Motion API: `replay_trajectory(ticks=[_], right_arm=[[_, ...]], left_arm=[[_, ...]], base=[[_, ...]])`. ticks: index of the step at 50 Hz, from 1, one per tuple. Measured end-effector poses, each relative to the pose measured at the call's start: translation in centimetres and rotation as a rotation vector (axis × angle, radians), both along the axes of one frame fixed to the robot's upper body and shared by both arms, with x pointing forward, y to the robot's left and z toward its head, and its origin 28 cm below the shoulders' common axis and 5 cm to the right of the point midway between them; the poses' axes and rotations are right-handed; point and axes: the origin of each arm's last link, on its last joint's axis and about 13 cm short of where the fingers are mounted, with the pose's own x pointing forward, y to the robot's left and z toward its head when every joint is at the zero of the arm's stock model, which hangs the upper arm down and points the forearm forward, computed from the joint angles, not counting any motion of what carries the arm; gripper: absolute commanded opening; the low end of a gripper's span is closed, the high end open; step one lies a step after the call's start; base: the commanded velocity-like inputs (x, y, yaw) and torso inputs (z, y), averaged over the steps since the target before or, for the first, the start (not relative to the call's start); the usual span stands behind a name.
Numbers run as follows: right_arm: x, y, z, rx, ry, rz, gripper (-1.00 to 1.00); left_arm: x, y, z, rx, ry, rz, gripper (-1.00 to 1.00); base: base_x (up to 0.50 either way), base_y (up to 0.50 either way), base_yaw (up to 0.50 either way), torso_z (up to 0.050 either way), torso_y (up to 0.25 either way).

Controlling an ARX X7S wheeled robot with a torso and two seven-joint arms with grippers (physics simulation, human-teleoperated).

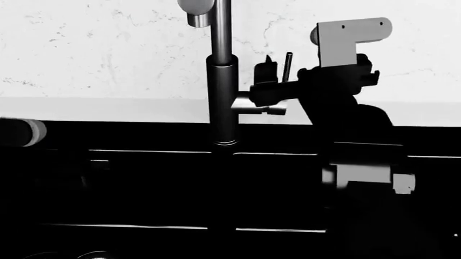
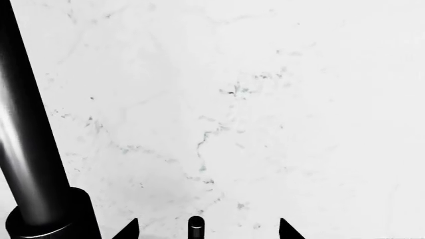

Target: Pick the pan and sponge and place them into the sink. Then turn on the water.

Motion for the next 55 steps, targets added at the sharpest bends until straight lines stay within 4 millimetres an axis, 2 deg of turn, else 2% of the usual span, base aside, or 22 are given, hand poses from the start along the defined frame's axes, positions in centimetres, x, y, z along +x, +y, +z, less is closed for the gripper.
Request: replay_trajectory(ticks=[8,18,28,45,55], right_arm=[[0.0,0.3,0.0,-0.002,0.015,0.012,1.00],[0.1,0.7,0.0,0.000,0.021,0.019,1.00],[0.1,1.1,0.1,0.006,0.016,0.019,1.00],[0.2,1.3,0.3,0.008,0.002,0.011,1.00],[0.3,1.4,0.8,0.006,-0.025,-0.001,1.00]], left_arm=[[-0.1,0.2,0.6,0.015,-0.024,0.000,1.00],[-0.4,0.7,2.3,0.050,-0.052,0.001,1.00],[-0.4,0.3,3.6,0.081,-0.079,-0.028,1.00],[-0.7,0.8,4.5,0.092,-0.103,-0.041,1.00],[-1.0,1.1,4.7,0.096,-0.110,-0.035,1.00]], base=[[0.00,0.00,0.00,0.000,0.000],[0.00,0.00,0.00,0.000,0.000],[0.00,0.00,0.00,0.001,-0.017],[0.00,0.00,0.00,0.011,-0.157],[0.00,0.00,0.00,0.002,-0.008]])
